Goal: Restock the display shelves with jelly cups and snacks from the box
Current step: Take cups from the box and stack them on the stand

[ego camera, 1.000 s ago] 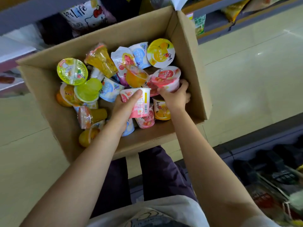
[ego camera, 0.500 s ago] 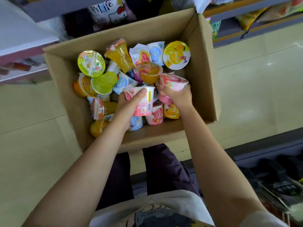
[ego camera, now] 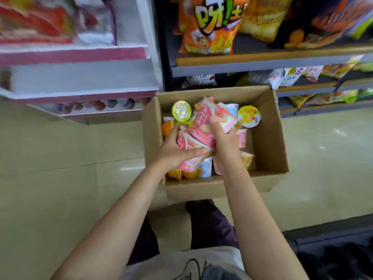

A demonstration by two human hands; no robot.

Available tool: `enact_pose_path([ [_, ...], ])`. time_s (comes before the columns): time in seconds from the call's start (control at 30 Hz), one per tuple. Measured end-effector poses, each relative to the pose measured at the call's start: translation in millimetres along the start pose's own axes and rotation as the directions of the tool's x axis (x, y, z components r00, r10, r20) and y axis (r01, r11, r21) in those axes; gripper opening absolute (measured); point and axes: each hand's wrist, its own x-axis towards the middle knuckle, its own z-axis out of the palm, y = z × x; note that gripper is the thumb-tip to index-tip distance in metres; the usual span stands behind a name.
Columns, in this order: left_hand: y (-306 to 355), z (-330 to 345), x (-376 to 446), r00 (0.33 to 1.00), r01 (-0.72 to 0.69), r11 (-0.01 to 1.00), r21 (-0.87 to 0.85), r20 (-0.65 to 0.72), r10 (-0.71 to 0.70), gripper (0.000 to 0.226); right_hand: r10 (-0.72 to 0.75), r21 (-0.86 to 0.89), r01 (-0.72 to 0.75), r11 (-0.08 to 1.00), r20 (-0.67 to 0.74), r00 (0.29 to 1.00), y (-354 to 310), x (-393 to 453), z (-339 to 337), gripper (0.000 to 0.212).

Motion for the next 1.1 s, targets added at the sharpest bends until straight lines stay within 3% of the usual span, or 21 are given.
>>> enact_pose_path([
  [0.27,51.0,-195.9,-138.8,0.967,-0.245,0.961,-0.128,-0.098,0.234,0.065,-0.156,0.038,0.151,0.988,0.263,0.952,-21.7,-137.6,204.8,0.064],
  [0.47,117.7,-307.9,-231.4,0.909,-0.399,0.915,-0.061,-0.156,0.387,0.075,-0.266,0.027,0.282,0.959,0.426,0.865,-80.0,-220.1,315.2,0.074],
  [0.7,187.6,-375.0,-276.4,0.763,-0.598,0.798,0.078,-0.248,0.596,0.092,-0.317,-0.012,0.397,0.918,0.579,0.751,-155.5,-261.4,379.9,0.063],
  [0.9,223.8,-405.4,-271.6,0.699,-0.642,0.747,0.172,-0.269,0.663,0.101,-0.341,0.015,0.410,0.912,0.582,0.738,-182.1,-257.4,410.0,0.058],
  [1.1,279.0,-415.8,-219.4,0.664,-0.679,0.700,0.222,-0.219,0.715,0.097,-0.421,0.047,0.461,0.886,0.496,0.759,-222.8,-209.2,431.8,0.054],
])
